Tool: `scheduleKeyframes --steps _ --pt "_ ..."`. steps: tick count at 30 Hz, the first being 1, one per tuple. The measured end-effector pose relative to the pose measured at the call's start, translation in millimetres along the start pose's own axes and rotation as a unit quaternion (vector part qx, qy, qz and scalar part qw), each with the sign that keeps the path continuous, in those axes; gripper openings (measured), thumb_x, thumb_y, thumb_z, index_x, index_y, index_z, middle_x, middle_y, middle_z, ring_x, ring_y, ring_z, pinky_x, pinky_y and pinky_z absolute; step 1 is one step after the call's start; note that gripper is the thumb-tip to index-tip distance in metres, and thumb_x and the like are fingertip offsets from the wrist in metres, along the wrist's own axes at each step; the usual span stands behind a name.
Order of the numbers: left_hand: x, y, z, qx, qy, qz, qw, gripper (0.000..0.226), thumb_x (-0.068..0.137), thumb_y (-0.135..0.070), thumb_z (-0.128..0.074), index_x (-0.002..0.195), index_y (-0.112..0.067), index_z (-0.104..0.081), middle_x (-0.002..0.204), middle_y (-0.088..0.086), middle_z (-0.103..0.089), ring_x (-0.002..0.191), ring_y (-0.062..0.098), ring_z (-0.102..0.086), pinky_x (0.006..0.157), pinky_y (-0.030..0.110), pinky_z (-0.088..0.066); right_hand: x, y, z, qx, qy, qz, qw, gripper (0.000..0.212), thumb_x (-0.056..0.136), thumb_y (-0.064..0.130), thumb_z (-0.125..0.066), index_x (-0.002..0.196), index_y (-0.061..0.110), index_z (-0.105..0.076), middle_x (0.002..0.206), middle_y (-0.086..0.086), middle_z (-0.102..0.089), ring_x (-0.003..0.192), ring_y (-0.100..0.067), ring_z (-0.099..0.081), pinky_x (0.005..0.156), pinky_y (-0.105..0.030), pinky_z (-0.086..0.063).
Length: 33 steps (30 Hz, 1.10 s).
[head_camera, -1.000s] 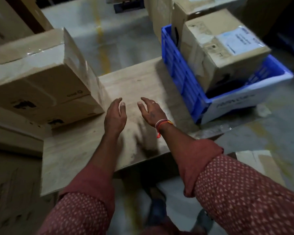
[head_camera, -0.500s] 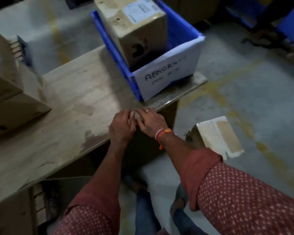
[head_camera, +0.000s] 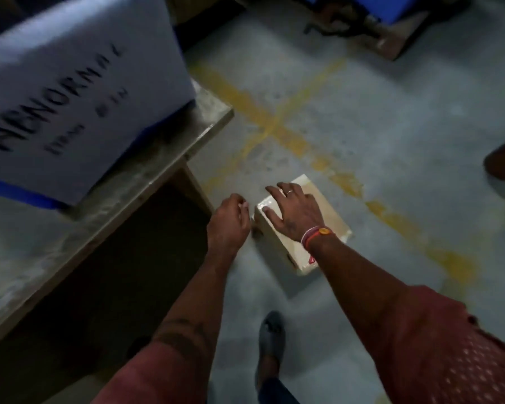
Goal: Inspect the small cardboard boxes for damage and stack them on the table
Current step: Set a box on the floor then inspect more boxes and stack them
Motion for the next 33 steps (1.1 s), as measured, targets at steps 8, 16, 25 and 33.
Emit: scheduleKeyframes --steps 8,16,25,33 --pt "48.4 42.8 -152.7 -0.033 0.124 0.092 0.987 0.040 0.100 -0.029 -0.055 0.135 -0.012 -0.051 0.129 0.018 -0.056 0.112 0.037 -0.061 0.095 0.041 -0.047 41.7 -93.9 -112.9 0.005 0.052 -0.090 0.995 0.066 0.099 0.055 -0.048 0.156 0.026 -0.036 0.163 -0.010 -0.035 0.151 -0.031 -0.027 0.109 -0.056 -0.037" --pt "49.5 84.8 -266.2 -0.138 0.176 0.205 0.953 0.096 0.086 -0.041 -0.075 0.157 -0.016 -0.016 0.156 0.015 -0.031 0.135 0.037 -0.046 0.107 0.046 -0.046 55.7 -189.1 -198.9 0.001 0.151 -0.227 0.962 0.092 0.091 0.075 -0.048 0.163 0.039 -0.005 0.173 -0.002 0.002 0.157 -0.040 0.003 0.116 -0.074 -0.013" --pt "23.7 97.8 -316.8 -0.259 0.208 0.291 0.897 0.139 0.071 -0.023 -0.087 0.137 -0.068 0.026 0.149 0.009 -0.039 0.117 0.036 -0.054 0.056 0.048 -0.062 42.1 -267.7 -244.9 0.073 0.227 -0.356 0.904 0.145 0.054 0.084 -0.079 0.155 0.050 0.018 0.172 -0.011 0.003 0.151 -0.051 -0.018 0.110 -0.082 -0.016" --pt "17.2 83.4 -306.6 -0.278 0.211 0.261 0.900 0.144 0.064 -0.030 -0.084 0.131 -0.069 0.037 0.149 0.010 -0.045 0.122 0.033 -0.056 0.097 0.058 -0.053 29.4 -255.7 -224.1 0.109 0.118 -0.358 0.920 0.124 0.064 0.083 -0.074 0.158 0.042 -0.004 0.147 -0.024 -0.042 0.131 -0.048 -0.045 0.103 -0.064 -0.036"
Point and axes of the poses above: each hand's wrist, its own x-axis towards the middle knuckle, its own z-axis out of the back of the hand, y = z × x, the point moved 6 cm from there along x, towards the middle knuckle
